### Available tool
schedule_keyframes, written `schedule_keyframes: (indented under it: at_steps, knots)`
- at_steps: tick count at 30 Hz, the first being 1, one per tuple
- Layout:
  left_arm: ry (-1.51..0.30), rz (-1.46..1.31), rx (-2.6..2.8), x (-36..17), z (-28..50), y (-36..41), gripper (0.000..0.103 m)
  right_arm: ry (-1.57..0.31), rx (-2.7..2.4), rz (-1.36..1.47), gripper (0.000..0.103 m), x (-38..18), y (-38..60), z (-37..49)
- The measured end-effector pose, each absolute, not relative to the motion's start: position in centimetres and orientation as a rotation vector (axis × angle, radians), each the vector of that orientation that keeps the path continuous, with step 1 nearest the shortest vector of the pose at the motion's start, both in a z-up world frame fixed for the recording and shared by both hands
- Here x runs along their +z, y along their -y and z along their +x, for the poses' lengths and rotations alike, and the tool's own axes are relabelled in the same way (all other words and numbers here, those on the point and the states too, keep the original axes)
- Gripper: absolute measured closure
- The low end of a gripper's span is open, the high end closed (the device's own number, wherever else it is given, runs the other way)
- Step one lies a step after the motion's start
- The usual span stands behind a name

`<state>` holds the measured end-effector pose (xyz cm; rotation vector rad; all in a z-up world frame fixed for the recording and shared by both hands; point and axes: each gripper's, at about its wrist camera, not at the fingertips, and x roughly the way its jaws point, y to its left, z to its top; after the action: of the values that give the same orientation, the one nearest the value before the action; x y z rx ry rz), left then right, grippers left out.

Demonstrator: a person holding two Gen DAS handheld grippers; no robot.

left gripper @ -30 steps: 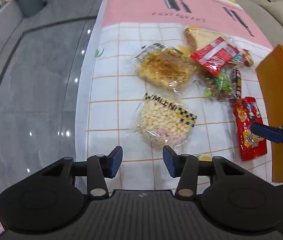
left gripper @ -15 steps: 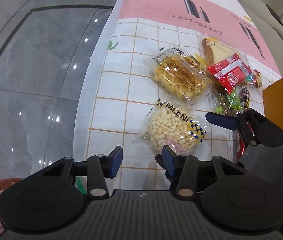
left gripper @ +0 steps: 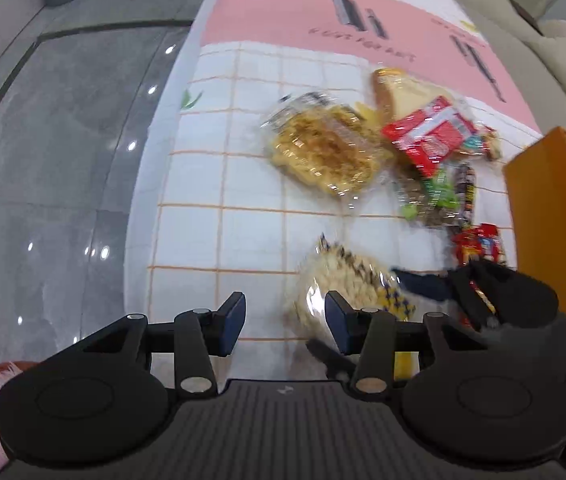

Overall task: Organize snacks
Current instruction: 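Lower the cracker tray into the box while the left gripper grasps the red snack bag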

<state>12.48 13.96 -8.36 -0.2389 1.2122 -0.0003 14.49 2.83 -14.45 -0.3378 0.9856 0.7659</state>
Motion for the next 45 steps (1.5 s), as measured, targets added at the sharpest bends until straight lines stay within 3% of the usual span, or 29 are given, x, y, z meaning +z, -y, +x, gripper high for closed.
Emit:
schedule_keyframes:
  at_steps: [8,21,31,45]
  knots:
    - [-1.141,-0.202,-0.128,-6.3,12.2,-10.6,0.049,-0.93,0.612,-0.432,0.027,-11.6,2.5,10.2]
    - [-1.154,-0.189,-0.291,-6.3,13.5,-4.3,0.049,-0.818,0.256,-0.245,0.027,-4.4,12.4,9.2]
    - [-1.212,-0.161,-0.271,-10.6,15.6,-0.3,0.048,-0.854,0.011,-0.082,0.027,-2.8,20.7,10.7]
    - [-1.232,-0.216,-0.266,-13.5,17.2,1.8,0.025,-0.948,-0.002,-0.003,0.027,-7.4,24.5,11.6]
